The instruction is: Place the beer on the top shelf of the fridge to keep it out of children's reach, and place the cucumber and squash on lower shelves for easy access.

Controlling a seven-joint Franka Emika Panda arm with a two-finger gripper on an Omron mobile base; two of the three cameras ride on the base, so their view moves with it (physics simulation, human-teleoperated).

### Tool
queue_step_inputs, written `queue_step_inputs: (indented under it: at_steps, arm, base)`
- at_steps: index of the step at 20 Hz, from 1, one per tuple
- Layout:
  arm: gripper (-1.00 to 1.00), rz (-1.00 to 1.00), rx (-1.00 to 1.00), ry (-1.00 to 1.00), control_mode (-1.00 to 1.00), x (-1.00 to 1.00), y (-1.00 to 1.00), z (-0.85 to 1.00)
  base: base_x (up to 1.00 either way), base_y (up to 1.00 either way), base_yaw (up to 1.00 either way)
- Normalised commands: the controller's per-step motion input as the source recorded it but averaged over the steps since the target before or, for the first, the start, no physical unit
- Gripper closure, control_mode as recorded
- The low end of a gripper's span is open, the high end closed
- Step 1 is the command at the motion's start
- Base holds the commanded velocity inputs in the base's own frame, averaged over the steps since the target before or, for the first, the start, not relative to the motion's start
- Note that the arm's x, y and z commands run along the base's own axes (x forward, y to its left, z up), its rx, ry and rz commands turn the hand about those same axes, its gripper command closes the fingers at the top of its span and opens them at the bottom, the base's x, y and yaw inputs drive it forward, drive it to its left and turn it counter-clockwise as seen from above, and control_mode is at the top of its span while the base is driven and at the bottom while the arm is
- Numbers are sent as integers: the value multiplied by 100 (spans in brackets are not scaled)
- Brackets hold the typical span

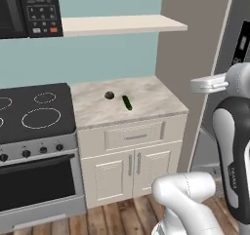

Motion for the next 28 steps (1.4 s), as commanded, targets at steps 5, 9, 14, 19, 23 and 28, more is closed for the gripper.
queue_step_inputs:
  at_steps: [5, 9, 14, 19, 23, 28]
  arm:
    - [-100, 0, 0, 0, 100, 0, 0, 0]
    - [-100, 0, 0, 0, 100, 0, 0, 0]
    - [-100, 0, 0, 0, 100, 0, 0, 0]
    - [-100, 0, 0, 0, 100, 0, 0, 0]
    - [-100, 0, 0, 0, 100, 0, 0, 0]
    - [-100, 0, -1, 2, -100, 6, 3, -4]
  base:
    - [71, 24, 0]
    - [69, 31, 0]
    - [69, 36, 0]
    - [68, 40, 0]
    - [63, 39, 0]
    - [37, 25, 0]
